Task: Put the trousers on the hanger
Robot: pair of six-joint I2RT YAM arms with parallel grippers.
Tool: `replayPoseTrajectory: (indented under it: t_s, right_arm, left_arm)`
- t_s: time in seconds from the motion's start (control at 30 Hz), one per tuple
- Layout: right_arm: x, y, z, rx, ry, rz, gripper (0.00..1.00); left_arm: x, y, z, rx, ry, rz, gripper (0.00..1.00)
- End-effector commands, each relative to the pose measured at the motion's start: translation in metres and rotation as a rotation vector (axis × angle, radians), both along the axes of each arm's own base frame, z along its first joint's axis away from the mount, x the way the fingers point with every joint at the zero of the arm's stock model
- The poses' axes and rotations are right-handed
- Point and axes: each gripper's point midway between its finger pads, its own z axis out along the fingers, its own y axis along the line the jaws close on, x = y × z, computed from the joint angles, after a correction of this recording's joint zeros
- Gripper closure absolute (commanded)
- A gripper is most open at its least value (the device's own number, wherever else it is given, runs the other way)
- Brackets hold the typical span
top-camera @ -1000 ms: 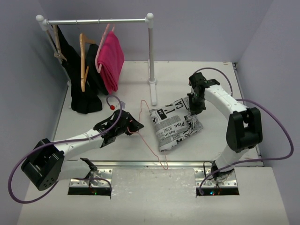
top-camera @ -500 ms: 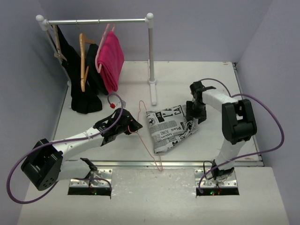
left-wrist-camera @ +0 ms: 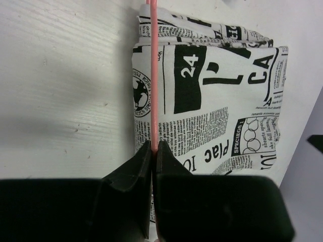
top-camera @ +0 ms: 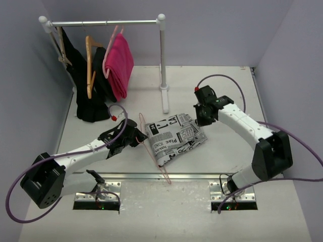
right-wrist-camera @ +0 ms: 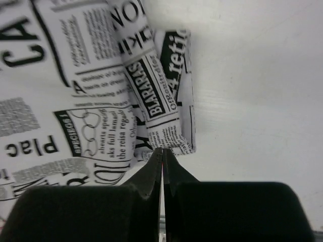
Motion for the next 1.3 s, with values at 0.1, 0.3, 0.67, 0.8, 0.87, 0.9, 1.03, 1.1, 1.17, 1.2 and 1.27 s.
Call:
replayPoseTrajectory:
  t_s: [0.1, 0.3, 0.67, 0.8, 0.87, 0.9, 1.03, 1.1, 1.17, 1.2, 1.27]
  right_arm:
    - [-0.016, 0.033, -0.038, 0.096, 0.095, 0.075, 0.52]
    - [-0.009, 0.041, -0.021, 0.132, 0.043, 0.073, 0.49]
    - [-0.011, 0.055, -0.023, 0.187, -0.005, 0.093, 0.31]
    - [-0.017, 0.083, -0.018, 0.329, 0.006, 0.170, 0.31]
    - [-0.018, 0.089, -0.019, 0.346, 0.042, 0.192, 0.32]
    - [-0.020, 0.087, -0.032, 0.314, 0.092, 0.186, 0.32]
    - [-0.026, 0.088, -0.039, 0.344, 0.085, 0.179, 0.32]
    - [-0.028, 0.091, -0.035, 0.375, 0.075, 0.183, 0.32]
    - [-0.028, 0.094, -0.030, 0.389, 0.071, 0.184, 0.32]
    - [-0.027, 0.095, -0.026, 0.400, 0.064, 0.185, 0.32]
    - [-0.026, 0.099, -0.011, 0.427, 0.032, 0.192, 0.31]
  left_arm:
    - [-0.011, 0.031, -0.021, 0.185, 0.030, -0.022, 1.00]
    - [-0.016, 0.030, -0.029, 0.194, 0.045, -0.048, 1.00]
    - [-0.020, 0.029, -0.041, 0.201, 0.058, -0.082, 1.00]
    - [-0.022, 0.029, -0.046, 0.205, 0.069, -0.095, 1.00]
    - [-0.023, 0.028, -0.047, 0.200, 0.070, -0.098, 1.00]
    - [-0.023, 0.027, -0.048, 0.195, 0.071, -0.099, 1.00]
    - [-0.024, 0.026, -0.048, 0.190, 0.068, -0.105, 1.00]
    - [-0.024, 0.026, -0.049, 0.192, 0.069, -0.111, 1.00]
    - [-0.024, 0.025, -0.049, 0.191, 0.069, -0.115, 1.00]
    - [-0.024, 0.024, -0.049, 0.190, 0.071, -0.117, 1.00]
    - [-0.024, 0.024, -0.049, 0.189, 0.072, -0.118, 1.00]
